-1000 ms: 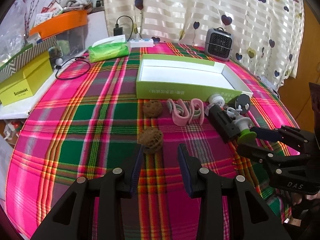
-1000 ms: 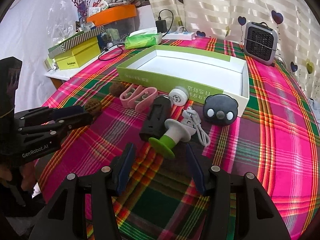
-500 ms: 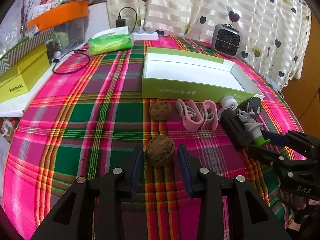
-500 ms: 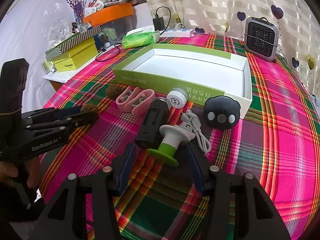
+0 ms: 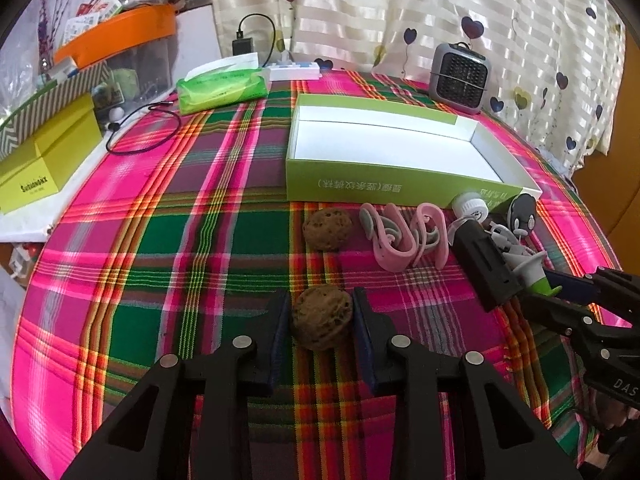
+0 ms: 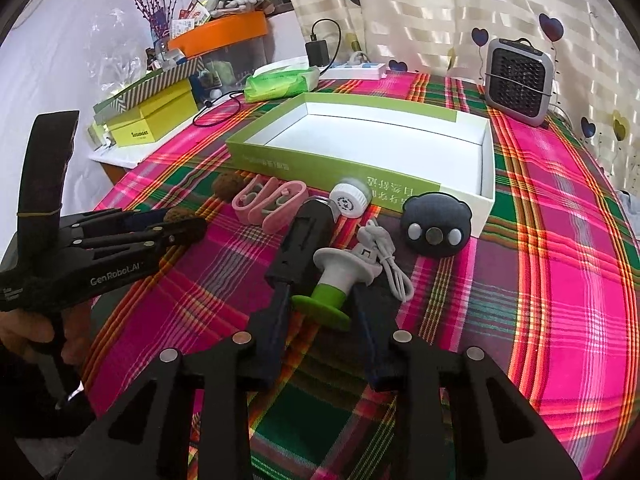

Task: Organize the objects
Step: 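Close the left gripper on the walnut while the right gripper grasps the green suction cup, then carry the walnut with the left gripper into the white box while the right carries the suction cup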

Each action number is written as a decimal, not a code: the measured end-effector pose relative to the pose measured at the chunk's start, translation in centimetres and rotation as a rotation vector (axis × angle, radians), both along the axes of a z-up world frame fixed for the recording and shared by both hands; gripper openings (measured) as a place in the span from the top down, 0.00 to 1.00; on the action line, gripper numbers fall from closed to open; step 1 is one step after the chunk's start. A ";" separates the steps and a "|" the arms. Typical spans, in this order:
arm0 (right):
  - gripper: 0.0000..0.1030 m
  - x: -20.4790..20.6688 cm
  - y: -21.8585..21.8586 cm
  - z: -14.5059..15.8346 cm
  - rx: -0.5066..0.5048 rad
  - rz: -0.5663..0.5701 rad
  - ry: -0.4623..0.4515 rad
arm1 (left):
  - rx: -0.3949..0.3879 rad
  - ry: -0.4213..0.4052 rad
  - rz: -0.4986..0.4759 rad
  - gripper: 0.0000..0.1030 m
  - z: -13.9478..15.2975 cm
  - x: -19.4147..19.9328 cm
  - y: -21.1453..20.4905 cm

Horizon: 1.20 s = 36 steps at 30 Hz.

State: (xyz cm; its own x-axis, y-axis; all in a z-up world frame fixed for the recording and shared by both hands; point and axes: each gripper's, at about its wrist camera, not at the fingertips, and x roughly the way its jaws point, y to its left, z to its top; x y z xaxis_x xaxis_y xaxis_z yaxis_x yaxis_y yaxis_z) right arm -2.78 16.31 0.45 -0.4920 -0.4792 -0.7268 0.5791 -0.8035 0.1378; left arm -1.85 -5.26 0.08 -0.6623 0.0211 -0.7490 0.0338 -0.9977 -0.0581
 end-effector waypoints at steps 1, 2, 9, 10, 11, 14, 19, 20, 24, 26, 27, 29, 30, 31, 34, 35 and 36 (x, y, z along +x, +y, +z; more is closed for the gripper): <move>0.69 0.0 0.0 0.1 0.000 -0.001 0.001 | 0.000 0.001 0.002 0.73 0.0 0.1 0.0; 0.69 0.1 0.1 0.1 -0.001 -0.001 0.003 | -0.001 0.003 0.004 0.73 0.0 0.1 -0.1; 0.69 0.6 0.5 0.3 -0.012 -0.007 0.017 | -0.003 0.021 0.006 0.73 0.4 0.7 0.0; 0.69 0.7 0.6 0.4 -0.015 -0.007 0.021 | -0.003 0.026 0.004 0.73 0.5 0.8 0.1; 0.69 0.7 0.7 0.5 -0.017 -0.007 0.025 | -0.003 0.031 0.003 0.73 0.7 0.9 0.1; 0.69 1.0 0.8 0.9 -0.026 -0.008 0.039 | -0.002 0.042 -0.004 0.73 1.1 1.1 0.3; 0.69 0.9 0.9 1.5 -0.033 -0.008 0.058 | -0.003 0.056 -0.018 0.73 1.6 1.2 0.8; 0.69 0.9 0.9 1.6 -0.033 -0.008 0.062 | -0.003 0.059 -0.022 0.73 1.7 1.2 0.9; 0.69 0.7 0.8 2.0 -0.034 -0.007 0.077 | 0.002 0.068 -0.040 0.73 2.1 0.9 1.5; 0.69 0.5 0.7 2.2 -0.034 -0.007 0.085 | 0.005 0.073 -0.053 0.73 2.3 0.6 1.8; 0.69 0.4 0.6 2.4 -0.034 -0.008 0.090 | 0.005 0.076 -0.058 0.73 2.4 0.5 2.0; 0.69 0.1 0.6 2.6 -0.033 -0.008 0.097 | 0.005 0.087 -0.073 0.73 2.9 0.3 2.5; 0.69 -0.1 0.5 2.8 -0.032 -0.008 0.103 | 0.006 0.092 -0.080 0.73 3.1 0.1 2.8; 0.69 -0.2 0.5 2.9 -0.031 -0.008 0.106 | 0.007 0.098 -0.088 0.73 3.3 0.0 3.0; 0.69 -0.7 0.4 3.4 -0.030 -0.006 0.120 | 0.009 0.114 -0.111 0.73 4.0 -0.7 3.7; 0.69 -0.8 0.4 3.5 -0.030 -0.006 0.124 | 0.010 0.118 -0.116 0.73 4.2 -0.9 3.9; 0.69 -1.0 0.4 3.6 -0.031 -0.007 0.128 | 0.010 0.122 -0.119 0.73 4.3 -1.0 4.0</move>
